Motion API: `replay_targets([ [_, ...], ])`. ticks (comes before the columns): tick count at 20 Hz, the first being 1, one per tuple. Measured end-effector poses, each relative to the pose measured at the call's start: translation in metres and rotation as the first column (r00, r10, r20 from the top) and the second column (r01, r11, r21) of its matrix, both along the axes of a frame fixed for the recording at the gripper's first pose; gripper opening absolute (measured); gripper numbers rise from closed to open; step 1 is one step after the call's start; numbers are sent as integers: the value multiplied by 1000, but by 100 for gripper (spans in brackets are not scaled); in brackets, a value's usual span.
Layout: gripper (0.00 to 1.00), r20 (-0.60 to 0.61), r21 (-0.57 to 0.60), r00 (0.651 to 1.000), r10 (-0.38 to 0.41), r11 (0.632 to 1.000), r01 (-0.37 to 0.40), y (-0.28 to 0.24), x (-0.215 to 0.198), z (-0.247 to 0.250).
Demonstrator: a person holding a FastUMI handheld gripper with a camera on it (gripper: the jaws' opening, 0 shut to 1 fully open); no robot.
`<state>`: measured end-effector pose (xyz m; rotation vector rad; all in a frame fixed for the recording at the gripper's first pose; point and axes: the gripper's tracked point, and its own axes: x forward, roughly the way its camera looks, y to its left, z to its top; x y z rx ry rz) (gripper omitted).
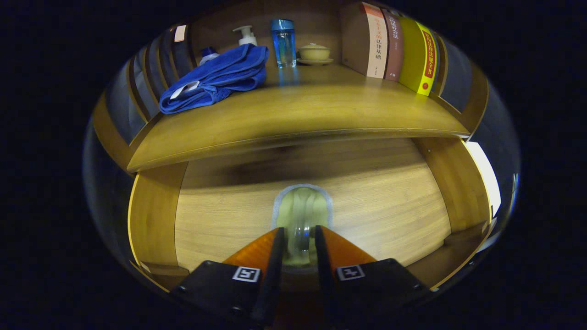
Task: Pull open the drawer, take out the items inside it, and place them on the countertop above the cabinet.
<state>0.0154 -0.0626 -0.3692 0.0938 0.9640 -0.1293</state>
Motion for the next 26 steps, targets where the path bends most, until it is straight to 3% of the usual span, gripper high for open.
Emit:
replay_targets([
  [2,30,11,8,1000,-1,1000,1,-2,-2,4],
  [3,29,18,14,1000,-5,1000,5,-4,-3,7],
  [17,29,112,20,991,79,996,-82,-9,-9,115],
  [26,28,184,-47,977,107,994,-100,-30,43,185],
])
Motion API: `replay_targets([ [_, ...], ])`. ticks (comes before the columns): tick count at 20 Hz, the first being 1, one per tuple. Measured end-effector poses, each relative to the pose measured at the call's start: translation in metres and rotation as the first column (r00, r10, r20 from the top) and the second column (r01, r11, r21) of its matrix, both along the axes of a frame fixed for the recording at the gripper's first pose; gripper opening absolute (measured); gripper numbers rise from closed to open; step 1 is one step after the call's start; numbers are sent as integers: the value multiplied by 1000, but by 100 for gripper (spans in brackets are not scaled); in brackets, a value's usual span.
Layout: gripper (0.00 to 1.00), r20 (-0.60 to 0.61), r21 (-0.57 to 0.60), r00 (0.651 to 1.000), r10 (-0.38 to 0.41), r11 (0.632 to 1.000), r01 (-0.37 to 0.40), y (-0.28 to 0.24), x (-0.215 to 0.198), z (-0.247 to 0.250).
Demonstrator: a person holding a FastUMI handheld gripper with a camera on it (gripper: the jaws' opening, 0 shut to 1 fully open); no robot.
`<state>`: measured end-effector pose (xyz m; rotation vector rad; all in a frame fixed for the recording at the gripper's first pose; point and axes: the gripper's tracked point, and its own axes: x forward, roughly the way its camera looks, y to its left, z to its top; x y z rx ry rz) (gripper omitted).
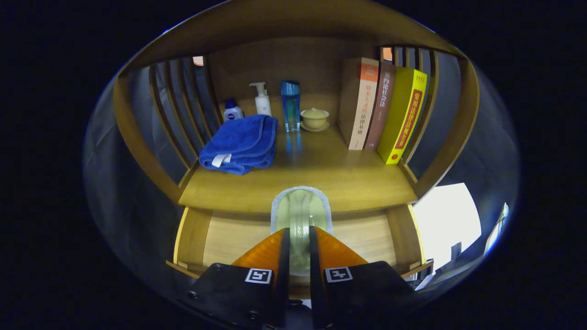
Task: Pull open the drawer, take out the items inside it, and place them on the countertop above the cabinet.
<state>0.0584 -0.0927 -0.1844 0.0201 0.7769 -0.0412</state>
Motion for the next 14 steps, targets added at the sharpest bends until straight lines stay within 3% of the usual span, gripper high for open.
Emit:
replay_targets([
  [5,28,37,-37,999,-1,999,2,-8,45,16],
  [14,29,-5,-42,999,-49,998,49,-25,104,-27],
])
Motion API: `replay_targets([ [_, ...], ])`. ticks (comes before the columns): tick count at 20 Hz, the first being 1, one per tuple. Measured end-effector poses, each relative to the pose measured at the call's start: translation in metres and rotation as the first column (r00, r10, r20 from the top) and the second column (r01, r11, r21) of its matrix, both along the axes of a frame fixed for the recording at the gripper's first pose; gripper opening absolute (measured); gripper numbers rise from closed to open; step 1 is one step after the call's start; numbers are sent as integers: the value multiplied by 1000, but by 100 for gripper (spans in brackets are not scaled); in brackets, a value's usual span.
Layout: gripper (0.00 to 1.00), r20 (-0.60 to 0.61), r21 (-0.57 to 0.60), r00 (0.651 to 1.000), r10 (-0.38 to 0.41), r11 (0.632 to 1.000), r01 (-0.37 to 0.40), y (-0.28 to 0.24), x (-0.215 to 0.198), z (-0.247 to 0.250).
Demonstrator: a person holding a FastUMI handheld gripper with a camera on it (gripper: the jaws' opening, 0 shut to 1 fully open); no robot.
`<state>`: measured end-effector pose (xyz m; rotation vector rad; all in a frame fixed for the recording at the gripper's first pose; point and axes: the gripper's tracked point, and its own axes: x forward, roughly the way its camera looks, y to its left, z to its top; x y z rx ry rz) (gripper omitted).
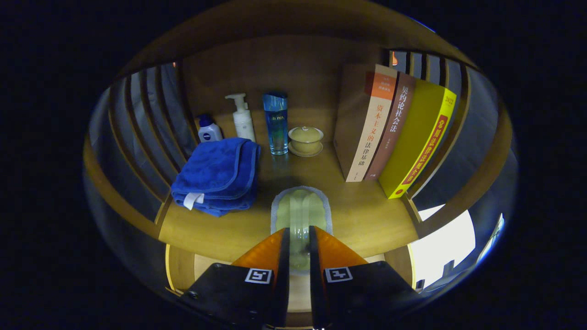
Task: Pull open the drawer, take out the items inside it, and place them on the countertop above the cabinet.
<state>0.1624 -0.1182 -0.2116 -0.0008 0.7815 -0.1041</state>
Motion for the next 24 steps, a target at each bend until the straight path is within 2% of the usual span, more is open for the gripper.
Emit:
replay_targets([
  [9,29,-19,-7,1000,-6,1000,6,2,49,-46],
  [13,32,-26,-9,1000,-2,1000,1,3,44,-44],
  [19,75,44,-12,999,-1,1000,2,0,37,-15],
  [22,91,84,-10,996,-15,1000,16,-5,25,-1],
  [24,94,107,5,994,-23,1000,23,-5,13,8],
])
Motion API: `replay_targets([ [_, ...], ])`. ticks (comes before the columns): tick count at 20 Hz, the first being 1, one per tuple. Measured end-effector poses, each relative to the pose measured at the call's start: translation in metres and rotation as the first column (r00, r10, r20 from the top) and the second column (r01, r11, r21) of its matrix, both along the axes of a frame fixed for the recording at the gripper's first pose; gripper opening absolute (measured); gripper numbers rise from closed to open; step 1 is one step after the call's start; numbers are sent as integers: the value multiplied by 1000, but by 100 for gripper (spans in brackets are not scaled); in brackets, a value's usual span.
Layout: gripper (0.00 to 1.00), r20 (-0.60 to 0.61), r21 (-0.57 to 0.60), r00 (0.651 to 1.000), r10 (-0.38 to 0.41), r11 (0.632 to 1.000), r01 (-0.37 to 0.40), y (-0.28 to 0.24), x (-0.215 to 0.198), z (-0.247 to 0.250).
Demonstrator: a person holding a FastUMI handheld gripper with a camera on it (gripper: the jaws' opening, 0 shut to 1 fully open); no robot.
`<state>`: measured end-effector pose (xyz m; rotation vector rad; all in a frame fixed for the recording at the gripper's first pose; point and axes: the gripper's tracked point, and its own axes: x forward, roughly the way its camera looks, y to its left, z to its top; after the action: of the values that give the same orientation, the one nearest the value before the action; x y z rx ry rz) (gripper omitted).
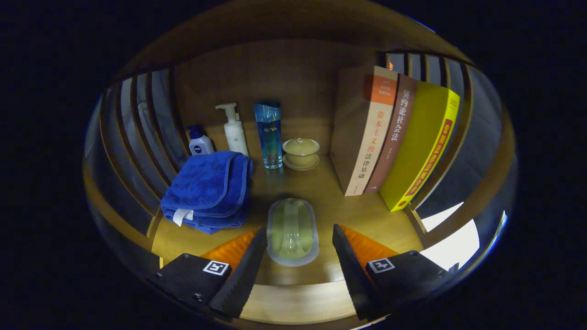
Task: Pull open the drawer, take out the items inside it, and place them on the countertop above the cabinet.
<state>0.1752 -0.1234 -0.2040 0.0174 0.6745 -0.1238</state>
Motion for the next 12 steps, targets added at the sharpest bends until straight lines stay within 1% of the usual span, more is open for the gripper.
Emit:
replay_targets([
  [1,95,8,23,1000,-5,1000,5,4,-8,3],
  [2,100,22,49,1000,-8,999,7,9,-16,7],
  [5,100,70,84,997,-10,996,4,21,-40,22],
  [6,99,86,91,996,0,996,-8,27,-48,26],
  [10,99,165,56,986,6,998,-15,34,-79,45],
  [12,100,197,65,980,-4,998,-9,40,-99,49],
])
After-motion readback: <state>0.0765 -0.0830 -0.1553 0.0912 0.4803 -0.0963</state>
